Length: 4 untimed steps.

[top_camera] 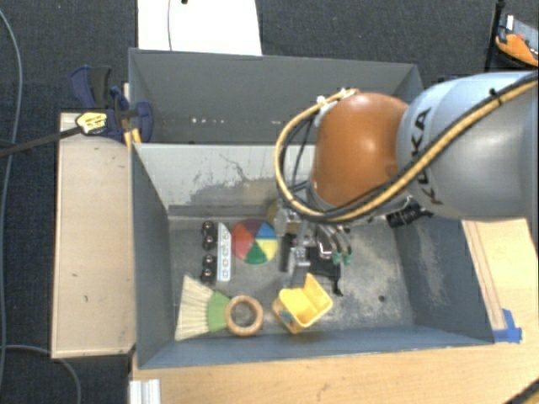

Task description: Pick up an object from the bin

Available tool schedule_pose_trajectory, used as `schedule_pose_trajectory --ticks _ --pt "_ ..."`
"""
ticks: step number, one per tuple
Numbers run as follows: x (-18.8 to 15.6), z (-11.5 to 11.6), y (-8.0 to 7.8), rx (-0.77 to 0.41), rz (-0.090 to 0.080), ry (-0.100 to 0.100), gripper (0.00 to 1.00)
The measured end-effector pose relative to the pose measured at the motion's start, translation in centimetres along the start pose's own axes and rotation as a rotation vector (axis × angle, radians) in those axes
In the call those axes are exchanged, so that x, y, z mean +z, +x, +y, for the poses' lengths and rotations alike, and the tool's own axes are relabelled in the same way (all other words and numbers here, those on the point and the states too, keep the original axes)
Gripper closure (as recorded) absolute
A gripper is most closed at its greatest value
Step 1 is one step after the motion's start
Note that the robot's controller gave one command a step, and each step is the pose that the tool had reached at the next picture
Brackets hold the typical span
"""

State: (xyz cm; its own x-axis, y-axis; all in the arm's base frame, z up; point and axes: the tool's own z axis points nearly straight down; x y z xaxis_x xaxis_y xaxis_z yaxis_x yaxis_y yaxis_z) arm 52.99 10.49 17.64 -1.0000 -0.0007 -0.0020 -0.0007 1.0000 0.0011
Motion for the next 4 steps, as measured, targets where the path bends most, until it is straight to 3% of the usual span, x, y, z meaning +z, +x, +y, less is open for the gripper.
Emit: schedule_pose_trajectory --ticks 1,2,3,4 --pt "-2.1 -2.2 0.3 -0.103 0.001 0.000 0.00" --pt "-2.7 -2.8 0.4 -0.126 -0.004 0.000 0.00" --pt "-3.0 -3.0 3.0 -0.181 0.007 0.000 0.00" --pt "-1.2 -3.4 3.2 -0.255 -0.017 0.000 0.00"
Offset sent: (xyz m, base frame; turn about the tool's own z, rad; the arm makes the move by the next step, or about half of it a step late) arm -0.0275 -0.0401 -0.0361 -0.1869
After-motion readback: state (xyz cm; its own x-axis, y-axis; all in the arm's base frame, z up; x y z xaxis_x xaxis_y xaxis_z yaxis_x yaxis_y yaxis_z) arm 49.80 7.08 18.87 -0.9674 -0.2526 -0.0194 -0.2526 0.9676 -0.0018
